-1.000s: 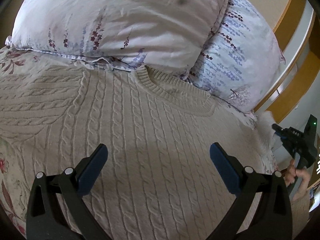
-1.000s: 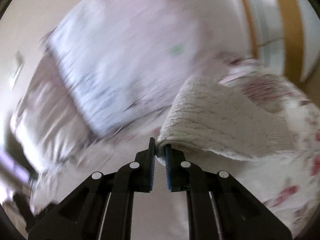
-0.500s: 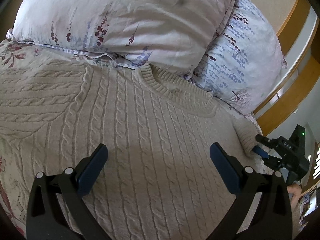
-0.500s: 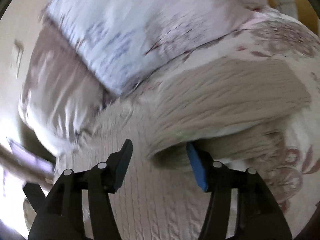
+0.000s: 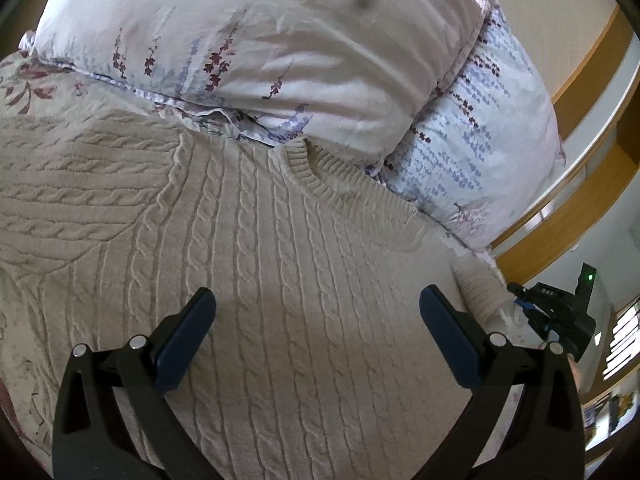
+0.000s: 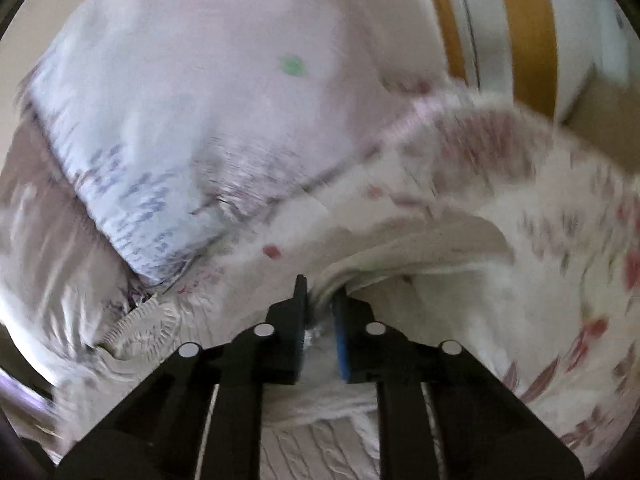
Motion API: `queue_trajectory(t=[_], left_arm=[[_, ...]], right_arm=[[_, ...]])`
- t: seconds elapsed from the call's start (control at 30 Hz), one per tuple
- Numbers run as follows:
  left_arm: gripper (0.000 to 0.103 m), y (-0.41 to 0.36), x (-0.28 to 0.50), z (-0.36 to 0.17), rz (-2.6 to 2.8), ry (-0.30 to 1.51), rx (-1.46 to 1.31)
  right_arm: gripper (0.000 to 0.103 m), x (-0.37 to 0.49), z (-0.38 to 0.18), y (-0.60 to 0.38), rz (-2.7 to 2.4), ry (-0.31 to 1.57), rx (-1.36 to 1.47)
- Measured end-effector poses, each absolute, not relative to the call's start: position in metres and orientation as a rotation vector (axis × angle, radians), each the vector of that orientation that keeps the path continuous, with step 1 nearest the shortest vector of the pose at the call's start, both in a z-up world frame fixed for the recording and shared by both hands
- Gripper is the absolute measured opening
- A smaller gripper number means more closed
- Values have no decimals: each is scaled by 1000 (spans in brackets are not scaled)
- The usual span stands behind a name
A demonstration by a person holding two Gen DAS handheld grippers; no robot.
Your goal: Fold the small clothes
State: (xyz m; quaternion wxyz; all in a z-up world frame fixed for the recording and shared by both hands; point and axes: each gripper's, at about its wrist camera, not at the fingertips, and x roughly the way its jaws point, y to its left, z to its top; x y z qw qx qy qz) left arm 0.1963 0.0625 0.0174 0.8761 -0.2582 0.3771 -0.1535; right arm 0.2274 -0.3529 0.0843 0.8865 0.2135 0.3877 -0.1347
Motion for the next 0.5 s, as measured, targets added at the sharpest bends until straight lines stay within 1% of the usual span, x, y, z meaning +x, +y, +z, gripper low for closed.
queue_trajectory(t=[0.07,0.17,0.27,0.33,0.37,0.43,0.47,0.5], left_arm=[[101,66,197,17,-332,784,-571],[101,72,199,15,-359,780,-624],[101,81,200,13,-380,770,-682],[101,85,200,13,-393,758,-713],[101,86,200,13,-396,755,-718],[101,85,200,13,-405,754,-717],[101,84,200,13,-407,756,-713],[101,83,201,13,-410,759,-709]], right_arm=[[9,231,99,-329,-208,766,373],[9,238,114,-257,27,744,234],[9,244,100,-192,237,838,105],[11,244,71,-146,367,962,-10],[14,243,59,-133,395,1004,-42],[33,238,40,-120,429,1070,-74],[36,231,38,-120,446,1064,-70],[44,229,40,-121,453,1053,-67]])
